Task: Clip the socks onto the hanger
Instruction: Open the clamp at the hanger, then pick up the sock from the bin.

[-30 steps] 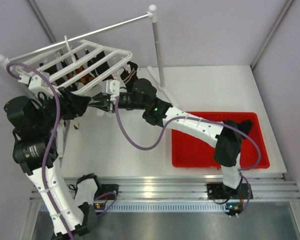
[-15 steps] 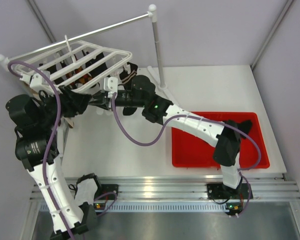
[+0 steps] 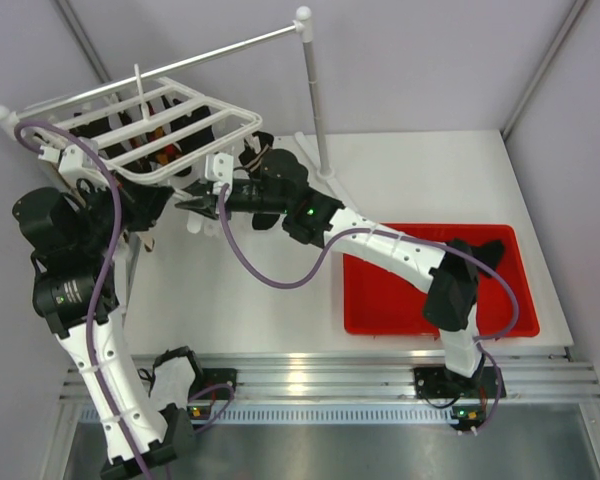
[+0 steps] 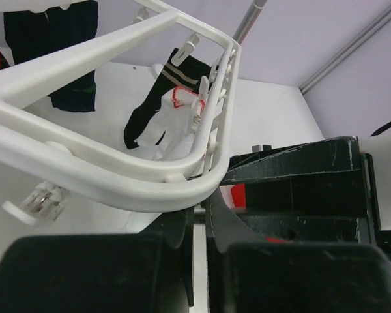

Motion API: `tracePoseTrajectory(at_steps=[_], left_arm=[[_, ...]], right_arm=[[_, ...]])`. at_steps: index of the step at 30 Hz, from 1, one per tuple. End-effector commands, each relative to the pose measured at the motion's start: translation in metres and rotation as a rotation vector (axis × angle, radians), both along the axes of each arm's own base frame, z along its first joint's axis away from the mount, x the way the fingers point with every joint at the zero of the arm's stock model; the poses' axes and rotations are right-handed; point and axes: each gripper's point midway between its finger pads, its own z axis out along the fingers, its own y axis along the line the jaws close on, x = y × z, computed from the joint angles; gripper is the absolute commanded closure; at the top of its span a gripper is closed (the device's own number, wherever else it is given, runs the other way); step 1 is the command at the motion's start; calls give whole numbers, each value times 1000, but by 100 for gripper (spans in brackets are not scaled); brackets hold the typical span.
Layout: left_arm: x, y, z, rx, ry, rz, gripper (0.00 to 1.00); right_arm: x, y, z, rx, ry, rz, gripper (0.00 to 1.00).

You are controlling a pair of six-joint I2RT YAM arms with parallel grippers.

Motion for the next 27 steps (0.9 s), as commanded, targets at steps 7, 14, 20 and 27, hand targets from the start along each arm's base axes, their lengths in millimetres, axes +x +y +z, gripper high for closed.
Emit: tracePoseTrajectory(at_steps=[7,14,20,27], left_arm=[[10,1,10,4,-75,-18,100],[8,-1,7,2,-78,-22,100],[10,-2,5,-7,-73,-32,100],[9,-2,3,-10,-70,-33,100]], right_arm=[[-15,-18,0,-37,11,6,37],[-10,-80,-34,-183,122,-92,0],[20,-178,-81,-338,362,-245,0],[44,-335,-155,-574,540,-474,2]])
